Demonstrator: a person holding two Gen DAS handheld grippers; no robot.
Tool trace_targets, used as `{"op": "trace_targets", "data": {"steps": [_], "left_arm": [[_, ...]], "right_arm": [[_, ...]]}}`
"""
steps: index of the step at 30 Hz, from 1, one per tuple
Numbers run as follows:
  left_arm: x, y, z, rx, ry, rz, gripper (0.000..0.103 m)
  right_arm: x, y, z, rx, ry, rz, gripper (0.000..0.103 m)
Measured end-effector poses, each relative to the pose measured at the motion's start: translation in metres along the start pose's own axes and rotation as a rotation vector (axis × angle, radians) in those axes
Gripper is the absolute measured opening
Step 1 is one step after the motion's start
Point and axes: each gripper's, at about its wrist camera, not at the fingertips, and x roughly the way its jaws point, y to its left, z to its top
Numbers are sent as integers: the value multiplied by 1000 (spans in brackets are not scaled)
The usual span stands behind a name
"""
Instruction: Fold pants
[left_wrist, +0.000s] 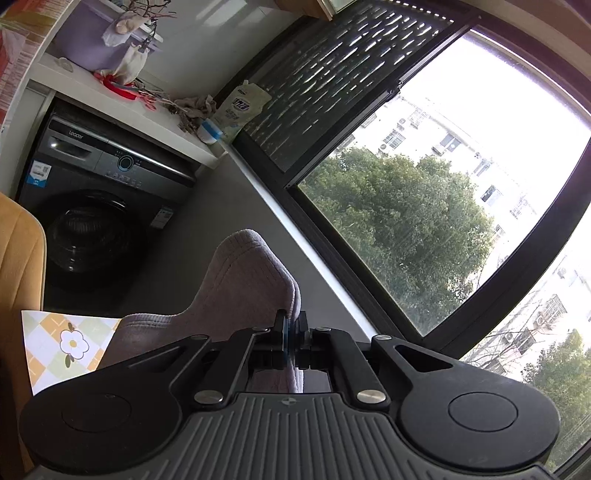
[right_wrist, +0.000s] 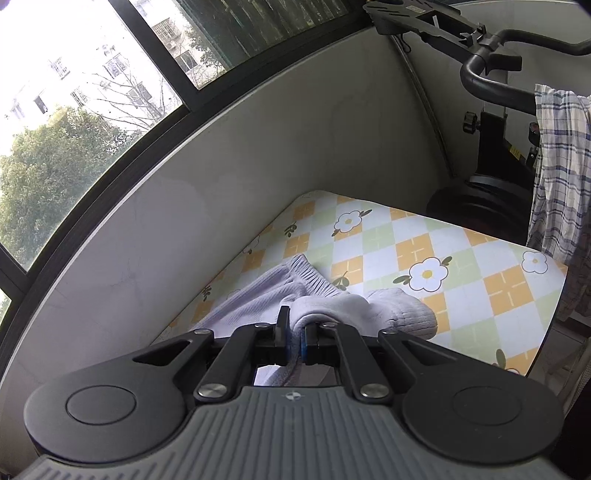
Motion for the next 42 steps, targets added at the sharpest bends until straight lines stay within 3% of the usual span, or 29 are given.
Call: {"op": "trace_targets", "data": {"steps": [5, 10, 18, 25, 26, 27, 28, 29, 30, 33, 37, 42], "left_arm": [[33, -7, 7, 13, 9, -19, 4], [94, -31, -2, 43, 38, 25, 4], [224, -80, -44, 77, 77, 203, 4], [326, -95, -99, 139, 178, 334, 6], [337, -96, -106, 150, 211, 347, 9], [349, -94, -118, 156, 279, 351, 22], [357, -92, -124, 156, 338, 343, 45], [362, -90, -133, 151, 400, 328, 52], [362, -88, -140, 144, 433, 312, 53], [342, -89, -158, 182, 494, 253, 54], [318, -73, -172, 201, 594, 171, 60], [283, -31, -190, 189, 687, 187, 61]], "right_arm": [[19, 37, 4, -102, 0, 30, 5], [70, 85, 26, -208, -23, 72, 5], [189, 127, 50, -257, 16, 72, 5], [278, 128, 37, -308, 127, 36, 9], [284, 125, 36, -309, 145, 32, 16], [285, 123, 35, -307, 153, 25, 26], [284, 120, 35, -305, 153, 25, 33], [279, 117, 37, -299, 146, 34, 44], [273, 113, 40, -296, 140, 44, 48], [249, 98, 46, -284, 129, 71, 48], [210, 69, 40, -283, 128, 43, 49], [176, 24, 11, -203, 134, -42, 62]]}}
